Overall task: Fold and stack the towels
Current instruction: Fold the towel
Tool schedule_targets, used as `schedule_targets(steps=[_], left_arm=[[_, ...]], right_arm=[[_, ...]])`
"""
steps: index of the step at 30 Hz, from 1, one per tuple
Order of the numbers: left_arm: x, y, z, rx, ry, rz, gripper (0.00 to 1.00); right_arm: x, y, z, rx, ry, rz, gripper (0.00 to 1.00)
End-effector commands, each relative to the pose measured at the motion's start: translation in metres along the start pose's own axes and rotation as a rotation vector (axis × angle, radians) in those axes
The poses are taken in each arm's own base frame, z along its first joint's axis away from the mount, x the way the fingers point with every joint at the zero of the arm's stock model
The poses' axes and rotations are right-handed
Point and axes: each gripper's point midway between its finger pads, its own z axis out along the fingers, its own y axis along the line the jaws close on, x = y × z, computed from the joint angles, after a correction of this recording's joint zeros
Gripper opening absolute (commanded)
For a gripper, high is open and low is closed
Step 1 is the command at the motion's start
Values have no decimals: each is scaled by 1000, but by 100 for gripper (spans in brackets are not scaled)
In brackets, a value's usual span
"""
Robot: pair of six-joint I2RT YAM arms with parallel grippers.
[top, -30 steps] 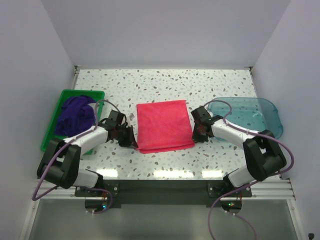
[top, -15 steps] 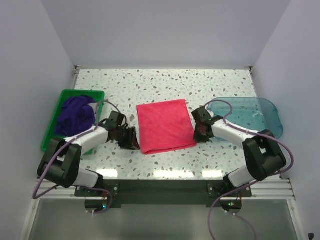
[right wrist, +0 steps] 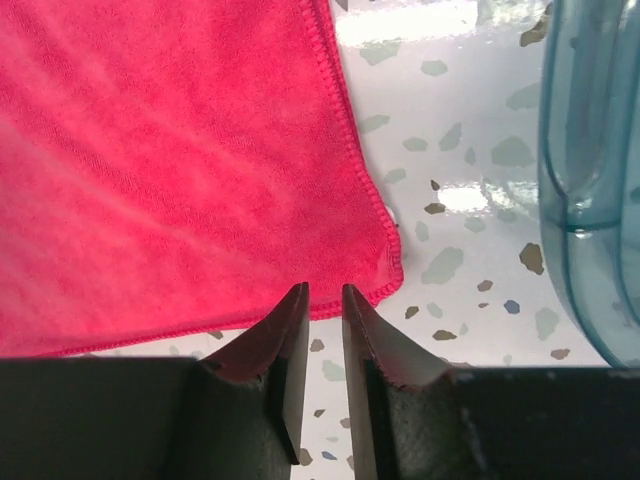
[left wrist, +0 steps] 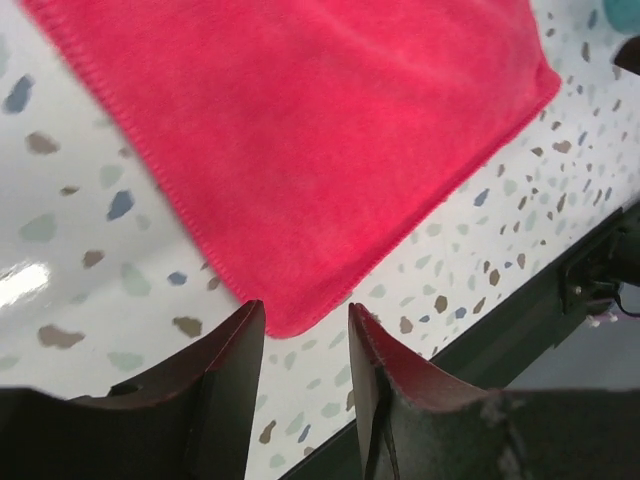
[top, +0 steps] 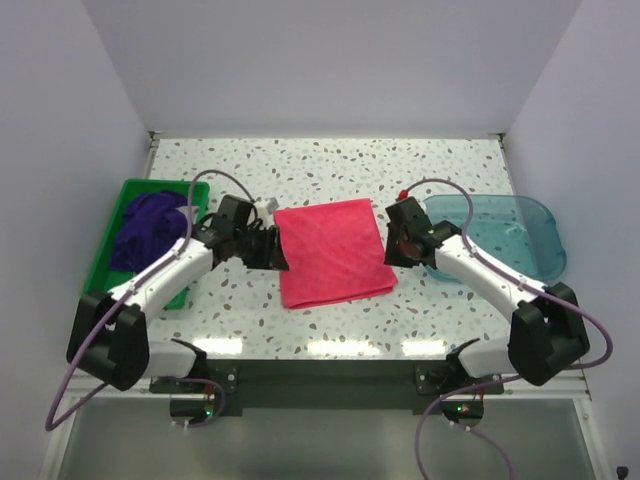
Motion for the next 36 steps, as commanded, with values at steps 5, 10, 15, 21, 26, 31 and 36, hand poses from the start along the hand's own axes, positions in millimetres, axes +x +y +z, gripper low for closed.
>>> schedule_targets(steps=[5, 10, 15, 21, 26, 31, 36], left_arm=[[17, -51, 41, 123, 160, 223, 39], [59, -42, 62, 93, 298, 291, 32], [90, -23, 73, 53, 381, 297, 30], [115, -2, 66, -6, 411, 246, 27], [112, 0, 48, -50, 361, 232, 26], [55, -27, 30, -51, 182, 239, 31], [-4, -41, 30, -39, 35, 171, 36]], right_arm=[[7, 23, 24, -63, 37, 6, 21], [31, 17, 42, -57, 98, 5, 21], [56, 4, 56, -25, 154, 5, 22], [77, -11, 53, 4, 193, 9, 21], [76, -17, 36, 8, 192, -13, 23], [36, -5, 12, -22, 90, -77, 26], [1, 13, 9, -40, 24, -122, 27]])
